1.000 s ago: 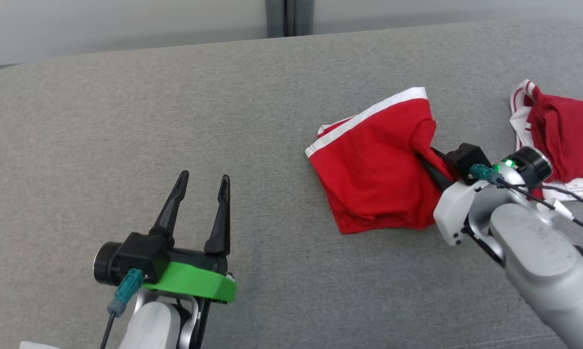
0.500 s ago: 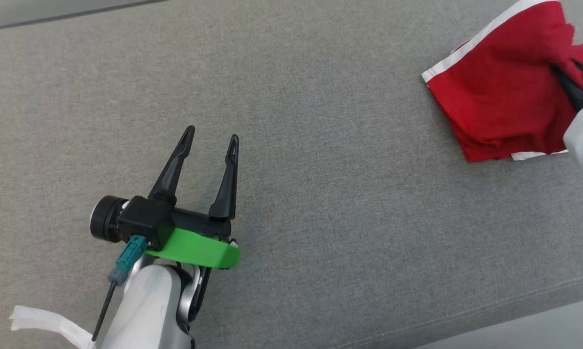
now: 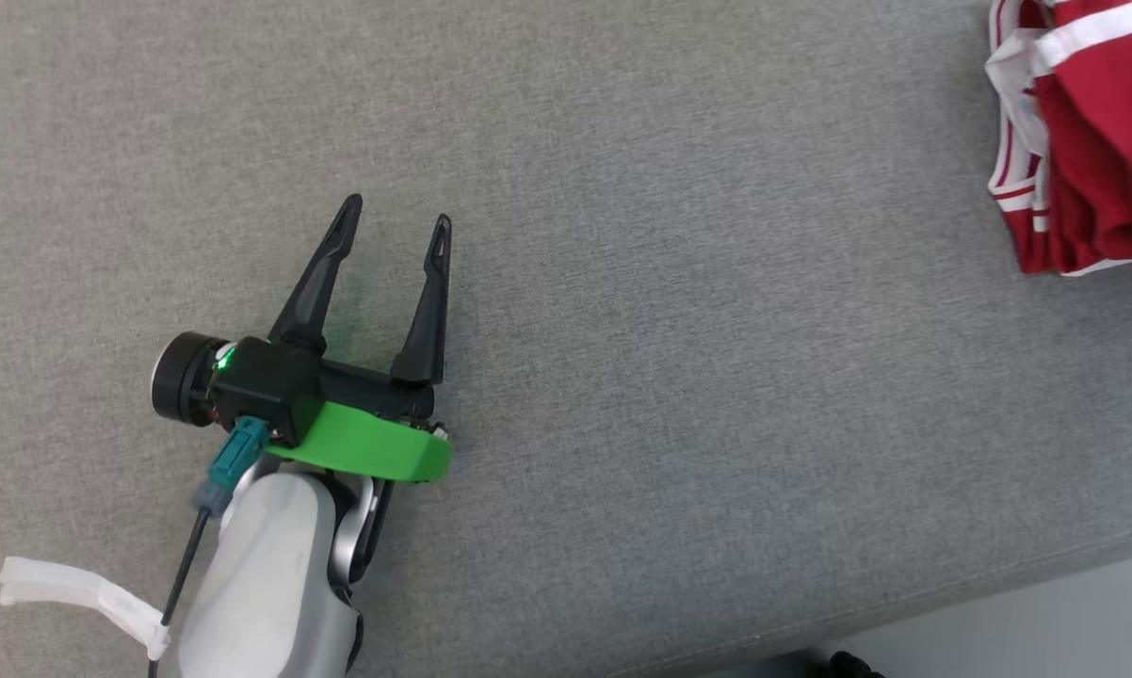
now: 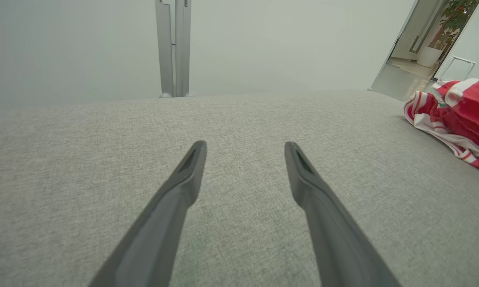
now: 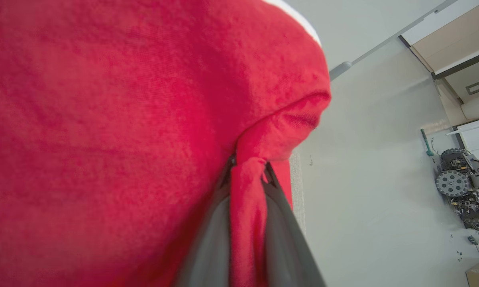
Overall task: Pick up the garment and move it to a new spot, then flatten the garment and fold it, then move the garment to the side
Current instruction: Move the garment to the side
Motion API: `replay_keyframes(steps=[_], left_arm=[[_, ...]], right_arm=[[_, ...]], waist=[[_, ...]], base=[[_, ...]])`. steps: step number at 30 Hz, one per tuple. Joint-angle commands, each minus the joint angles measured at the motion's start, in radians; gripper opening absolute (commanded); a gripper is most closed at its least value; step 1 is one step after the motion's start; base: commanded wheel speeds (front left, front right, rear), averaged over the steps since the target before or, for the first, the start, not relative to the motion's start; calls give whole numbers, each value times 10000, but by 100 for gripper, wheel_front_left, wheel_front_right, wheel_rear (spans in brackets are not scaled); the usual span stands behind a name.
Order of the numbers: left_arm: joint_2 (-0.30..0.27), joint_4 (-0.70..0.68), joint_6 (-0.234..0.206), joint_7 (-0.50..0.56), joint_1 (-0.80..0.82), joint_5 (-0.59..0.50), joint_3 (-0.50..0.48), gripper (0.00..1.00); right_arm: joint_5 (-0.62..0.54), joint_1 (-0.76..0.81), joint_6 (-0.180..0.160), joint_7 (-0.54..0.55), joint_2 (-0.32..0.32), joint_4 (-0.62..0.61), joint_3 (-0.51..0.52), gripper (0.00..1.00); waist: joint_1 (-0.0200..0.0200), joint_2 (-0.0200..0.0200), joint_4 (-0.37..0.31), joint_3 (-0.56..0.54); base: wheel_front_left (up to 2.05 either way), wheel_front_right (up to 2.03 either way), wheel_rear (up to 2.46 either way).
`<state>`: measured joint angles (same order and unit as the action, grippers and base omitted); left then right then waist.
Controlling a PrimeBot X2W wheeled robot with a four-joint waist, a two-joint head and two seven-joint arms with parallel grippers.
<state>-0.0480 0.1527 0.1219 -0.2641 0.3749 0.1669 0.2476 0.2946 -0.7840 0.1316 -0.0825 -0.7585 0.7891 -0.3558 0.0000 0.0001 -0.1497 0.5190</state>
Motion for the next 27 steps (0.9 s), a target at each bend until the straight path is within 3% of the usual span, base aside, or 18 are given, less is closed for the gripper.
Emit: replay_keyframes(steps=[1, 6, 7, 8, 16, 27], left_arm=[[-50, 11, 30, 3, 195, -41, -54, 100], [-50, 46, 64, 2, 254, 17, -105, 100], [-50, 58, 64, 3, 257, 44, -114, 100], [-52, 71, 69, 2, 246, 63, -120, 100], [-52, 132, 56, 3, -139, 280, -212, 100], [-51, -14, -313, 3, -1019, 595, -385, 100]], right_arm=[[-91, -93, -18, -97, 138, 200, 199, 0], [-358, -257, -18, -135, 334, 810, 483, 0], [-439, -300, -18, -188, 373, 949, 612, 66], [-463, -307, -18, -241, 456, 1044, 684, 100], [-814, -603, -17, -772, 951, 1021, 1006, 100], [-27, 84, -17, -998, 2250, -1625, 794, 100]], waist=[[0, -1, 249, 286], [0, -1, 398, 330], [0, -1, 418, 310], [0, -1, 435, 267], [0, -1, 339, -522], [0, -1, 407, -2473]], base=[[0, 0, 0], [0, 0, 0], [0, 0, 0], [0, 0, 0], [0, 0, 0], [0, 0, 0]])
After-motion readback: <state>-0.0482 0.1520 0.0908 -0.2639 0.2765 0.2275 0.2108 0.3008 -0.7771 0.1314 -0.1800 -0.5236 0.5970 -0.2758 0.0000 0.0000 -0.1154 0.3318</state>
